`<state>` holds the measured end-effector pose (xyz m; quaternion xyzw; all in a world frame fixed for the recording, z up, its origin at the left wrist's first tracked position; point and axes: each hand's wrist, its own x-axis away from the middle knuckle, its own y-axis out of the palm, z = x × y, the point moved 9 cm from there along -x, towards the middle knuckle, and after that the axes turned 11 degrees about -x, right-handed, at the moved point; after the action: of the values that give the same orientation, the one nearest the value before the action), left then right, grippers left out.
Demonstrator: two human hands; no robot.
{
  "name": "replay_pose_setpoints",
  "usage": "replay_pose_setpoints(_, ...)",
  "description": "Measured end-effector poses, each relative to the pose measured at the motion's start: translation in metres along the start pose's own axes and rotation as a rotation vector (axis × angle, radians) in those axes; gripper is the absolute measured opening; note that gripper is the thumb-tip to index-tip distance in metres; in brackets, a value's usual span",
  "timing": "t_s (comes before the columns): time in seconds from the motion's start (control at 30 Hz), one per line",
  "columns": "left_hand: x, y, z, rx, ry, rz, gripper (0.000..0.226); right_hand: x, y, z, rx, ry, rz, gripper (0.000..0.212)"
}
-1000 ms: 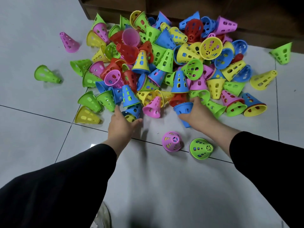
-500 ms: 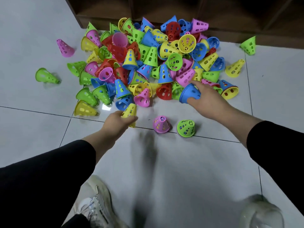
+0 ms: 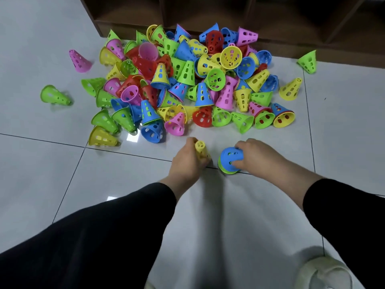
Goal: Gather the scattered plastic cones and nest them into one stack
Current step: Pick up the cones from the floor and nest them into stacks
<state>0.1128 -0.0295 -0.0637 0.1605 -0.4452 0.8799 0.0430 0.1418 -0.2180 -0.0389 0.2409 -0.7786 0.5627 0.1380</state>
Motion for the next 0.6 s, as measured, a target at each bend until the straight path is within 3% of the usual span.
replay_pose_setpoints(0.17,-0.012,0.010,-0.020,-0.062,-0.052,-0.045,0.059,-0.005,0.011,0.004,-0.093,-0.030,0.037,0.067)
replay_pose_setpoints(0.23,-0.017,-0.005,-0.024,-0.031,-0.044,0.033,0.062,-0.012,-0.003,0.000,-0.158,-0.064,0.123,0.064)
replay_pose_setpoints(0.43,-0.047,-0.082,-0.073,-0.059,-0.207,0.429,0.041,-0.060,-0.039,-0.007,-0.222,-0.092,0.271,0.050)
replay_pose_setpoints(0.6,-0.088,-0.118,-0.111,-0.140,-0.374,0.463,0.061,-0.106,-0.047,-0.015,-0.170,-0.054,0.290,0.058)
